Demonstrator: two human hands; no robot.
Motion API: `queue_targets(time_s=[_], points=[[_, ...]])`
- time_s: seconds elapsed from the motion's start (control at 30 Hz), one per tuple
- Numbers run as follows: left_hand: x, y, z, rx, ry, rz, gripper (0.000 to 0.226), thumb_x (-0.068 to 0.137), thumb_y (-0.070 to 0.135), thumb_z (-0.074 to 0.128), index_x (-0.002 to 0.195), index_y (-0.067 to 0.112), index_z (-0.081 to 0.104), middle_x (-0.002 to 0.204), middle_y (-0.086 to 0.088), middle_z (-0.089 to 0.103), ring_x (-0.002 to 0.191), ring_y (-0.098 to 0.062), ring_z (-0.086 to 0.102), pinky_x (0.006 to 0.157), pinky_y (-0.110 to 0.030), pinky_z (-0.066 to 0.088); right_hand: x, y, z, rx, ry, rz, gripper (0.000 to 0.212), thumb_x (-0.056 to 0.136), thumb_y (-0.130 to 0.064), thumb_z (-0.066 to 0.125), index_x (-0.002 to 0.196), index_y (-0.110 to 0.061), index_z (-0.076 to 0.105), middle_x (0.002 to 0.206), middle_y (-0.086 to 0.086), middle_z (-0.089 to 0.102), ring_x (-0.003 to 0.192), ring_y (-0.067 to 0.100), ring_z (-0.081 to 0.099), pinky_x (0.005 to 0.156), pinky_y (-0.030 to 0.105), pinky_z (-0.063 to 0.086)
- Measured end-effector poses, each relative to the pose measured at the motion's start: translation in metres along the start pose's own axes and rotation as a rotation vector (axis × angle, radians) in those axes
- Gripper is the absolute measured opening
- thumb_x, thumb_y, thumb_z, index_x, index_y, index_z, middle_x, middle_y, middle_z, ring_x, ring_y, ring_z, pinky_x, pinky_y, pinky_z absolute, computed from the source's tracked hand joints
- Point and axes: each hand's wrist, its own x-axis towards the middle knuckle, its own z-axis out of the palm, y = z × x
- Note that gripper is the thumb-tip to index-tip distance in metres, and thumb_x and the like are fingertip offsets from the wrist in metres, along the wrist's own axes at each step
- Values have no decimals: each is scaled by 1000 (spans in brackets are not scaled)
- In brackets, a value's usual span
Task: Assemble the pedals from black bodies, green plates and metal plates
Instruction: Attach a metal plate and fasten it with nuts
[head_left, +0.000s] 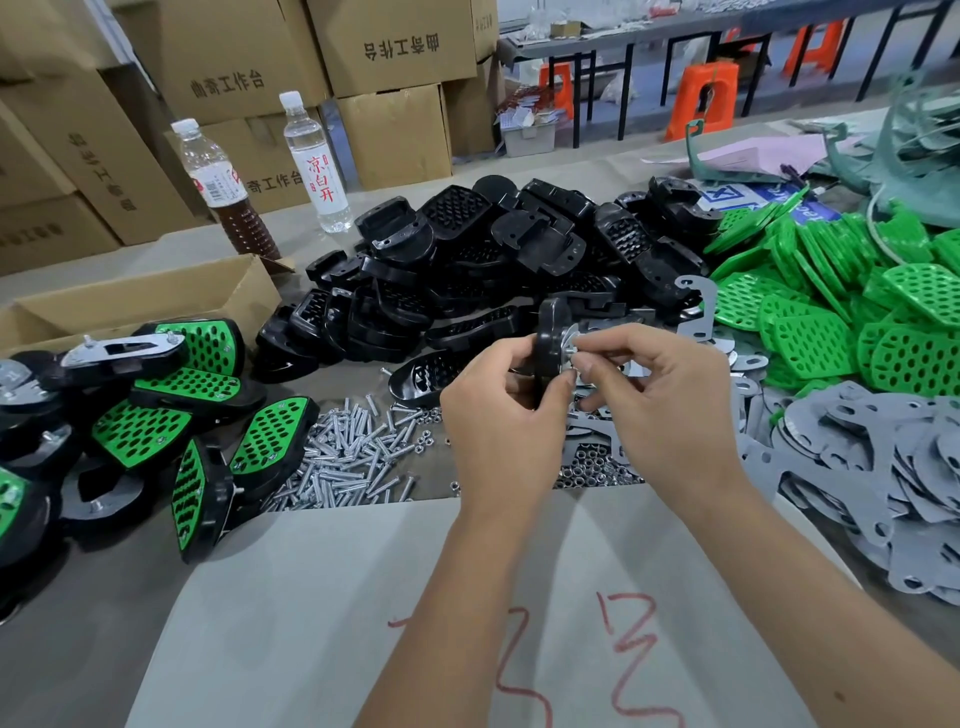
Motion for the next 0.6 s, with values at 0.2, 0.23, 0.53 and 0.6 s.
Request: queue_targets(time_s=[0.2, 0.23, 0.53, 0.6], points=[[0, 0, -2, -17, -10, -9, 19, 84, 14, 83, 99, 23, 76, 81, 14, 76, 73, -7, 74, 69, -37, 62, 1, -1, -2, -115, -16, -101, 20, 89, 2, 76, 91, -18, 78, 85, -13, 73, 68, 15, 71, 59, 22, 59], [0, 0, -2, -15, -11, -9, 19, 84, 14, 83, 99, 23, 76, 80, 14, 76, 72, -7, 74, 68, -37, 62, 1, -1, -2, -120, -14, -107, 21, 89, 1, 76, 91, -20, 78, 85, -14, 73, 68, 14, 71, 58, 21, 59], [-2, 2, 2, -28, 33, -62, 18, 82, 15, 87, 94, 21, 74, 80, 16, 75, 70, -4, 73, 67, -36, 62, 3, 2, 0, -285, 28, -233, 10, 95, -13, 74, 86, -11, 77, 79, -16, 70, 70, 7, 66, 64, 33, 58], [-3, 3, 3, -17, 35, -60, 16, 83, 17, 86, 92, 21, 73, 76, 13, 75, 68, -6, 73, 65, -41, 62, 4, 3, 1, -354, 24, -281, 19, 99, -15, 69, 81, -9, 73, 74, -8, 67, 70, 10, 61, 66, 29, 51]])
